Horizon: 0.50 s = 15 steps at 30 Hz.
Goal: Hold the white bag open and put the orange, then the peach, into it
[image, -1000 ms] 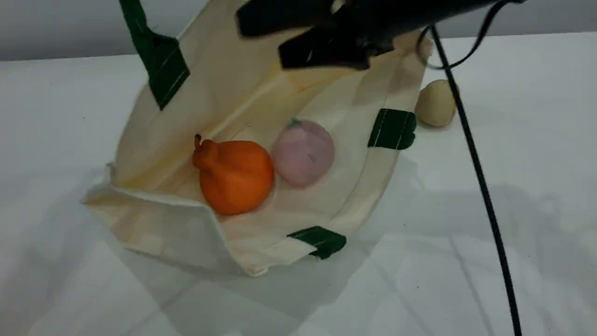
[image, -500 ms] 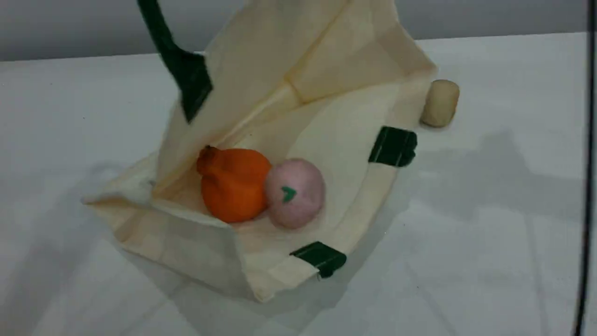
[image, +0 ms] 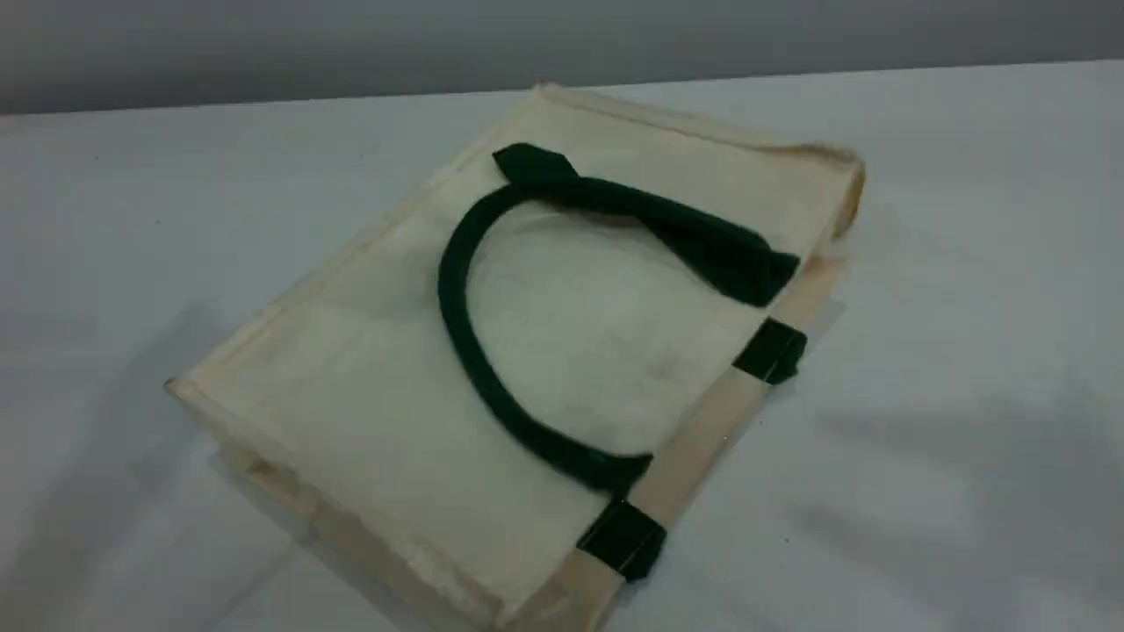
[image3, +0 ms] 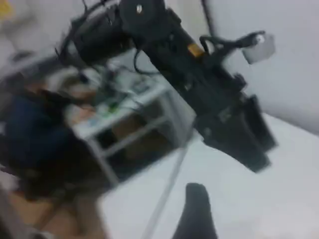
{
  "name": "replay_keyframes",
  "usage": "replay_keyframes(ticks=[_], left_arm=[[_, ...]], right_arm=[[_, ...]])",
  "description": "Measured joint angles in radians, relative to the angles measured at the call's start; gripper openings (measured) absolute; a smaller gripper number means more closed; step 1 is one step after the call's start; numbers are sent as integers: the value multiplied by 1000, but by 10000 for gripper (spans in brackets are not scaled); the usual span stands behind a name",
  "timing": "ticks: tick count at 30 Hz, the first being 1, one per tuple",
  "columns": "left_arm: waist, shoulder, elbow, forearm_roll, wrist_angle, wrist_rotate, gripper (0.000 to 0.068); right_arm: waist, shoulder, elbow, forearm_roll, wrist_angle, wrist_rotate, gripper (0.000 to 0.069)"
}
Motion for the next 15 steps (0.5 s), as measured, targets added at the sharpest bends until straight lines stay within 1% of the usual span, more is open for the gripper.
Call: replay_keyframes(ticks=[4,8,11,15], left_arm=[[0,-32,0,-41,0,0,526],[0,-90,0,-37,2,-1,527],[0,-144,0,-46,2,-1,527],[-2,-223,0,-95,3,0,527]], right_arm=[[0,-143,0,-187,-157,135,512],[0,-279,0,-404,-243,309,512],[0,-366,0,-566,-244,457,512],[0,-472,1,-796,-160,641,512]])
